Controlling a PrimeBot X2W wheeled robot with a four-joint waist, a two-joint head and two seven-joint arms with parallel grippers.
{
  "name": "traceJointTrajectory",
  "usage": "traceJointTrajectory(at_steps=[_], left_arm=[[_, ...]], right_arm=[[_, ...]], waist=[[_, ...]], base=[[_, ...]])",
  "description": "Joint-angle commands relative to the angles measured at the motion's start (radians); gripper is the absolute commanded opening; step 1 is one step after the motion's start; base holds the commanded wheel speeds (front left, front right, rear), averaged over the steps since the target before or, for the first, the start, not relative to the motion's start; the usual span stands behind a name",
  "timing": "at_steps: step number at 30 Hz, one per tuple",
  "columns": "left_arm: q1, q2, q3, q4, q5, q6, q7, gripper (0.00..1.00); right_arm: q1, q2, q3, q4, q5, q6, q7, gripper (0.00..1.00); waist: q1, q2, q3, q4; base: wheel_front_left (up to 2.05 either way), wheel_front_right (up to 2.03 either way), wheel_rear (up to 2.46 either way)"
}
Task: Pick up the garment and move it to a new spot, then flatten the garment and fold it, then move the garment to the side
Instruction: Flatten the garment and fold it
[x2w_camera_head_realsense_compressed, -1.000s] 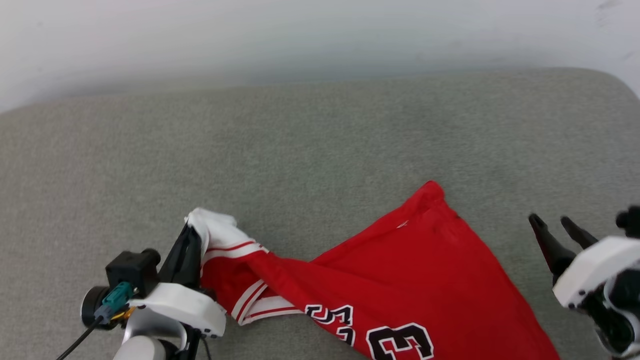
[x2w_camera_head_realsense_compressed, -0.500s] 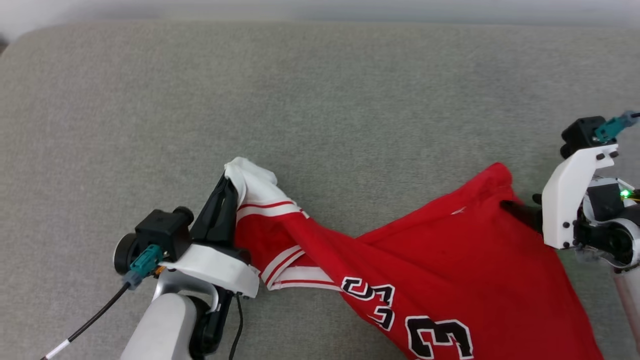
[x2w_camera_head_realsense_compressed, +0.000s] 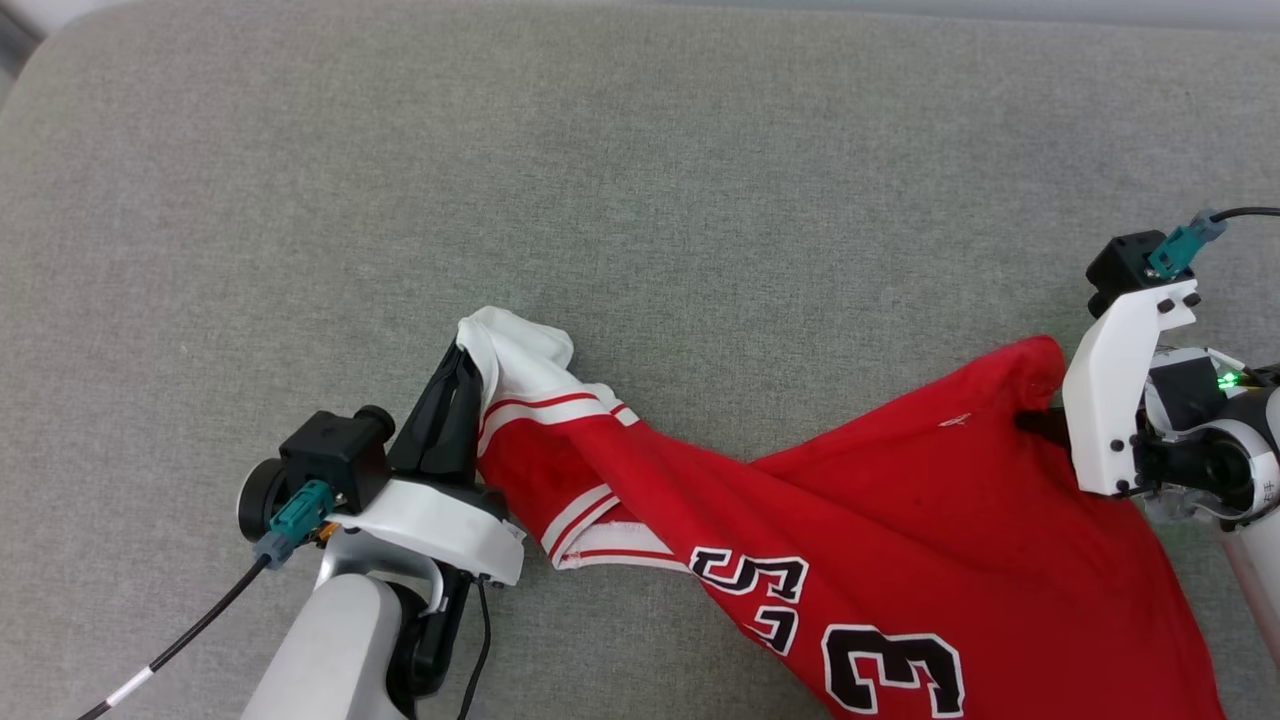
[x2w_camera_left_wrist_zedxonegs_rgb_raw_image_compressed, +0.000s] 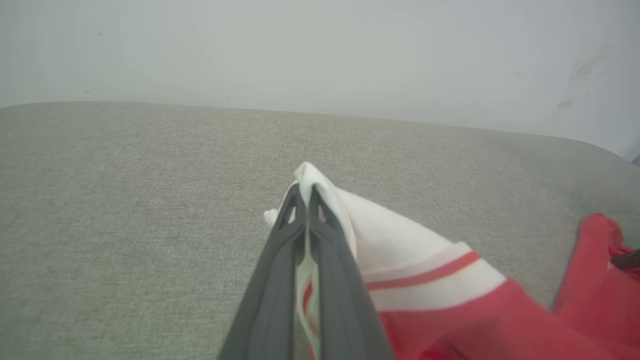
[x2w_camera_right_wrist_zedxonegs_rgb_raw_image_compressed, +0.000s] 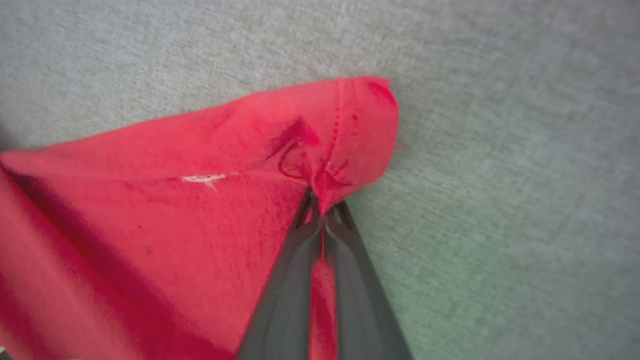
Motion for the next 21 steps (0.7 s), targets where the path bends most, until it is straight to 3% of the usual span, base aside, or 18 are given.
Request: traceJointTrajectory(at_steps=[1, 6, 13, 21], left_arm=[[-0.014, 0.005, 0.005, 0.006, -0.003, 0.001, -0.003, 0.00], [-0.015, 0.022, 0.012, 0.022, -0.024, -0.009, 0.029, 0.00], [-0.069, 0.095, 0.031, -0.005, -0.019, -0.019, 0.098, 0.00], [-0.262, 0.128, 0.036, 0.017, -0.017, -0.038, 0.176, 0.00]], right_arm=[[0.027, 0.011, 0.037, 0.026, 0.011, 0.002, 0.000, 0.00], [-0.028, -0.013, 0.041, 0.000, 0.017, 0.001, -0.087, 0.00], [-0.073, -0.023, 0.050, 0.031, -0.014, 0.001, -0.250, 0.00], [-0.178, 0.005, -0.011, 0.123, -0.097, 0.001, -0.404, 0.00]], waist=[[-0.0001, -0.0001, -0.010, -0.006], [-0.0001, -0.0001, -0.067, -0.025], [-0.0001, -0.0001, -0.182, -0.063], [-0.0001, -0.0001, -0.259, -0.097]], base=[[0.00, 0.00, 0.00], [0.00, 0.00, 0.00], [0.00, 0.00, 0.00], [0.00, 0.00, 0.00]])
